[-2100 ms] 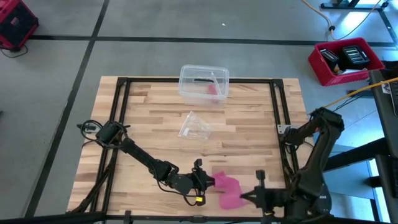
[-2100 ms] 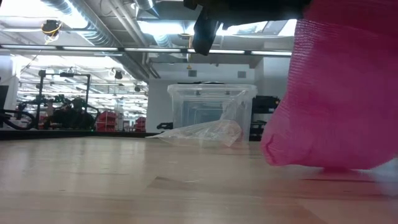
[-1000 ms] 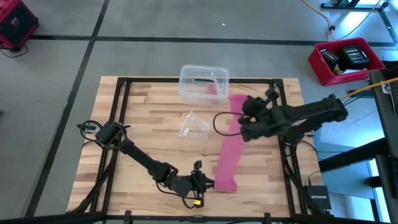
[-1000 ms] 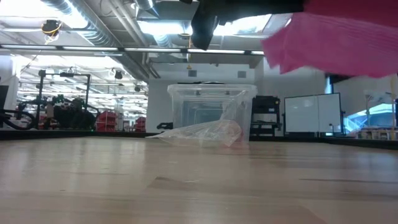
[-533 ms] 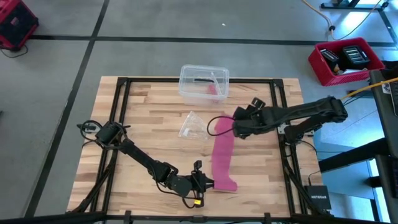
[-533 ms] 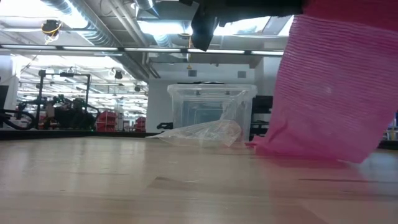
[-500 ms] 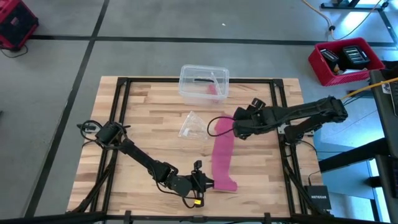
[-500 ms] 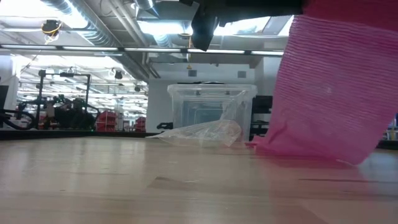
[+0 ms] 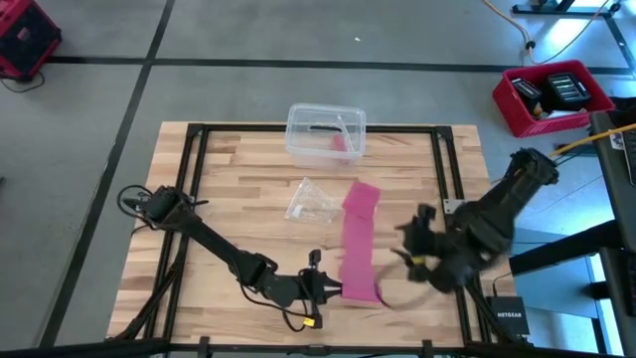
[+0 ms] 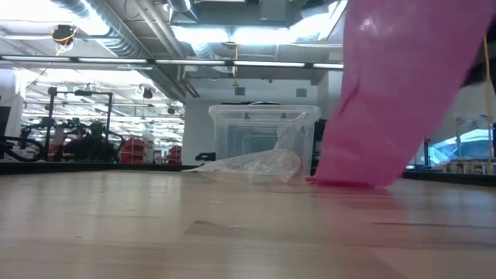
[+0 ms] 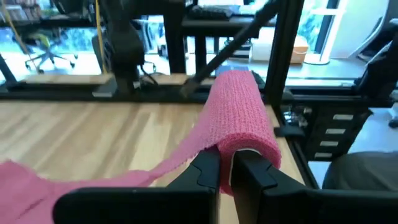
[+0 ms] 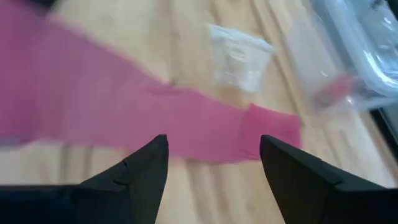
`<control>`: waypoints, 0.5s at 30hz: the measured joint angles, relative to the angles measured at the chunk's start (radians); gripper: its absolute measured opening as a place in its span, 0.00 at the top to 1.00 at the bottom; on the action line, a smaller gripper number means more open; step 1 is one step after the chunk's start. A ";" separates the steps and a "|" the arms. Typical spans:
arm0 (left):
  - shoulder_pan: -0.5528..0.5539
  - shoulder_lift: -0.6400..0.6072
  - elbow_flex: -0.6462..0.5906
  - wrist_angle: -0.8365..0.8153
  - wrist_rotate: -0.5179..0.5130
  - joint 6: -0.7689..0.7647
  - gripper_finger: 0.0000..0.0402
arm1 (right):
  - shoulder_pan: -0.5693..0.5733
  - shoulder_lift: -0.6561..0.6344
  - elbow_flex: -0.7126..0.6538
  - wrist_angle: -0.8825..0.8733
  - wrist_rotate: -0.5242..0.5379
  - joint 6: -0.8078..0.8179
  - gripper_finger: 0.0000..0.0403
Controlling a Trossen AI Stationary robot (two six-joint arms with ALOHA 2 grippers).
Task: Roll bandage
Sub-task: Roll the pink bandage
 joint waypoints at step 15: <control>0.037 -0.069 0.001 0.002 -0.003 0.060 0.97 | 0.319 0.008 -0.357 0.472 0.329 0.185 0.37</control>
